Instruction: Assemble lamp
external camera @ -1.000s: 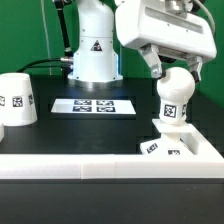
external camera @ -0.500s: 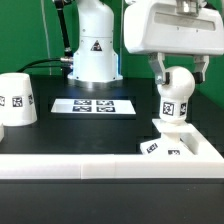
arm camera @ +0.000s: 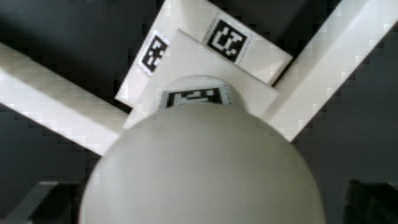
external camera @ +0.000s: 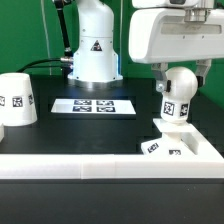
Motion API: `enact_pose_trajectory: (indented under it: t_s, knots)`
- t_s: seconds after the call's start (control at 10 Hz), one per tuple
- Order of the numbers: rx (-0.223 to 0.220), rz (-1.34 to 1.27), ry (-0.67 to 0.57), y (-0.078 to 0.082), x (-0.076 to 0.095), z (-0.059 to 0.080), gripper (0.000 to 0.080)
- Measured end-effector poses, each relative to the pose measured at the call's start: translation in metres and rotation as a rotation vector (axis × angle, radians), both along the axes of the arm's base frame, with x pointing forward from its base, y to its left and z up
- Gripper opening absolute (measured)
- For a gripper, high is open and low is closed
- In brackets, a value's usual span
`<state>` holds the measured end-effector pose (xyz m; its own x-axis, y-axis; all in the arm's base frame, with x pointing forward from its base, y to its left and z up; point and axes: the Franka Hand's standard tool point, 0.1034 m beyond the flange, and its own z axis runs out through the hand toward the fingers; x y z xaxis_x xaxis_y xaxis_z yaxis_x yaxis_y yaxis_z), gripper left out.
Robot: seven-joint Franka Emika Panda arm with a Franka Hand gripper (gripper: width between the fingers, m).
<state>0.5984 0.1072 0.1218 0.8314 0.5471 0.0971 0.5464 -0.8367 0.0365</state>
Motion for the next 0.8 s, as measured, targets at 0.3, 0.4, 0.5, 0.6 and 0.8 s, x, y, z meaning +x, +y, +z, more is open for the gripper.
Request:
enact_pose_trajectory:
  t_s: [0.3, 0.4, 0.5, 0.6, 0.8]
  knots:
    - [-0.001, 0.003, 0.002, -0.0041, 0.0000, -0.0022, 0.0699]
    - [-0.001, 0.003, -0.001, -0.0058, 0.0006, -0.0030, 0.0600]
    - [-0.001, 0.002, 0.000, -0.0054, 0.0005, -0.0031, 0.0577]
    - [0.000, 0.001, 0.000, -0.0054, 0.0005, -0.0032, 0.0577]
    - [0.002, -0.021, 0.000, -0.0054, 0.0005, -0.0032, 0.0577]
